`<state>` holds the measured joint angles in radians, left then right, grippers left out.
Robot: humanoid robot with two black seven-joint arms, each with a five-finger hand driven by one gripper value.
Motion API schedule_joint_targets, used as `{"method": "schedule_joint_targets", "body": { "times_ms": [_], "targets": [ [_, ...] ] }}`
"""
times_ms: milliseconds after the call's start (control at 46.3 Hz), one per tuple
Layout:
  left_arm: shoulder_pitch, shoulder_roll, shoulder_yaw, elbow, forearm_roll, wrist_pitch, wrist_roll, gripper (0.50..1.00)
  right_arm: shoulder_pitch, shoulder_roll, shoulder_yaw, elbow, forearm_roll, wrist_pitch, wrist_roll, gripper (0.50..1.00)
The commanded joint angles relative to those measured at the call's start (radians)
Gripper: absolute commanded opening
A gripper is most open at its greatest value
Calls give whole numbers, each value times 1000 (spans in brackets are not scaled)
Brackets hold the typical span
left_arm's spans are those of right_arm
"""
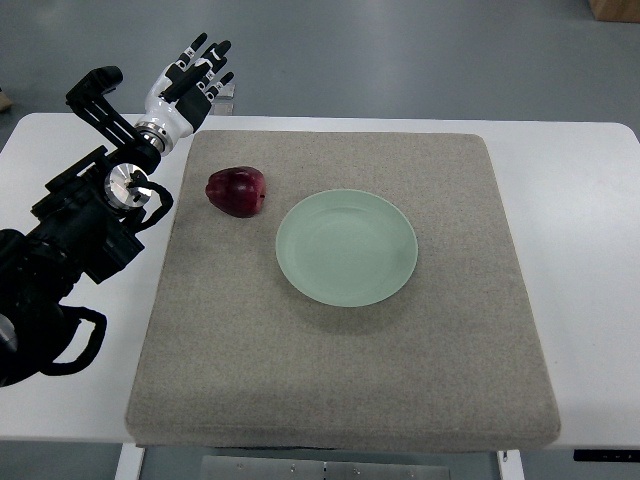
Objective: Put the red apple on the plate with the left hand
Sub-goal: 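Move the left hand forward and lower it over the red apple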
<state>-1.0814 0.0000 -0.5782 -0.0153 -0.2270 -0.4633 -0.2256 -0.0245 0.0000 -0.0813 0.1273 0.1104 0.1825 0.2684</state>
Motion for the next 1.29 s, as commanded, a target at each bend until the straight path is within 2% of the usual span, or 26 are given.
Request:
{"method": "schedule_joint_targets", "body": {
  "times_ms": [0,475,626,734,928,1101,1273],
  "targets": [
    [0,0,-2,2,-2,0,0,994,0,0,0,0,0,0,0,964],
    [-14,0,18,-5,14,5,-6,994,0,0,0,0,0,0,0,964],
    [-6,2,73,-77,18,5,-3,994,0,0,0,0,0,0,0,964],
    [-8,70,198,-118,17,5,-6,994,0,0,0,0,0,0,0,964],
    [-32,98,265,-167,25,6,-6,992,0,0,0,0,0,0,0,964],
    [-64,140,331,-187,146,5,-8,992,0,0,0,0,0,0,0,964],
    [-69,149,333,-271,351,5,-8,990,0,0,0,0,0,0,0,964]
  ]
}}
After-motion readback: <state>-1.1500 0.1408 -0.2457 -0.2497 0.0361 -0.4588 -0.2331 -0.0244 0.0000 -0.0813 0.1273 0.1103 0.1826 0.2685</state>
